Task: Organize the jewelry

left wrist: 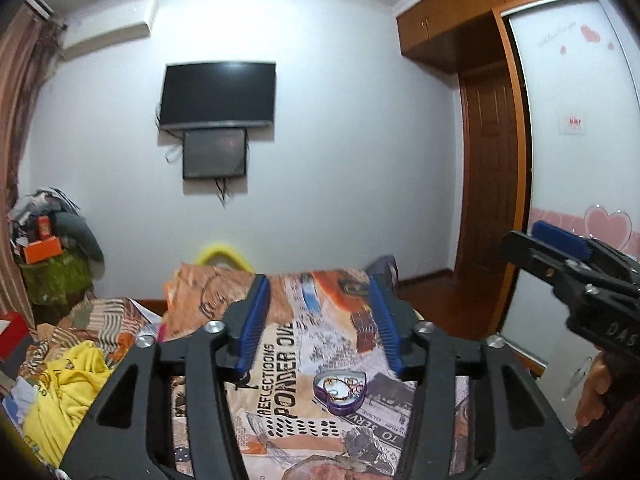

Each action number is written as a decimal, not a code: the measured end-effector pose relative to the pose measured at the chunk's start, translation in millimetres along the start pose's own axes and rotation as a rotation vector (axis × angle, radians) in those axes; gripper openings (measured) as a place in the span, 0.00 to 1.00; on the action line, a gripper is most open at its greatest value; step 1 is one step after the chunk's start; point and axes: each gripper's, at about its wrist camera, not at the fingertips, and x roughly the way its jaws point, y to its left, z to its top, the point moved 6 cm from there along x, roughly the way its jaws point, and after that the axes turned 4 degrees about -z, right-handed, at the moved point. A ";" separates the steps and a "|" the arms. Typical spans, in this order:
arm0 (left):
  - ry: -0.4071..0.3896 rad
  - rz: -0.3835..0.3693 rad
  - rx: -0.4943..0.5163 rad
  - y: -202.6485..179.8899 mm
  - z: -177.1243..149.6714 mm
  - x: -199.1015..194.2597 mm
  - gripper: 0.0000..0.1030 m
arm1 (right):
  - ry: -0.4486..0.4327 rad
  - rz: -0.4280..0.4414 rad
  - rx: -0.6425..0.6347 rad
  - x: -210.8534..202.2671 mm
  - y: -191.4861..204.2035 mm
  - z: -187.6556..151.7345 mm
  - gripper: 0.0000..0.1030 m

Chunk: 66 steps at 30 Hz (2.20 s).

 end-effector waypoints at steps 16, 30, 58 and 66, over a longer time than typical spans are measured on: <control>-0.066 0.070 -0.012 4.3 -3.4 -33.3 0.95 | -0.063 -0.126 0.018 -25.2 0.3 -1.8 1.00; -0.049 0.057 0.002 -6.1 -8.0 -33.4 0.96 | -0.036 -0.117 0.028 -35.8 -7.0 -11.7 1.00; -0.025 0.046 0.001 -10.0 -10.6 -27.9 0.96 | 0.000 -0.104 0.037 -36.2 -6.7 -11.9 1.00; -0.026 0.046 -0.007 -14.1 -10.7 -26.0 0.99 | 0.006 -0.101 0.039 -35.1 -4.9 -13.4 1.00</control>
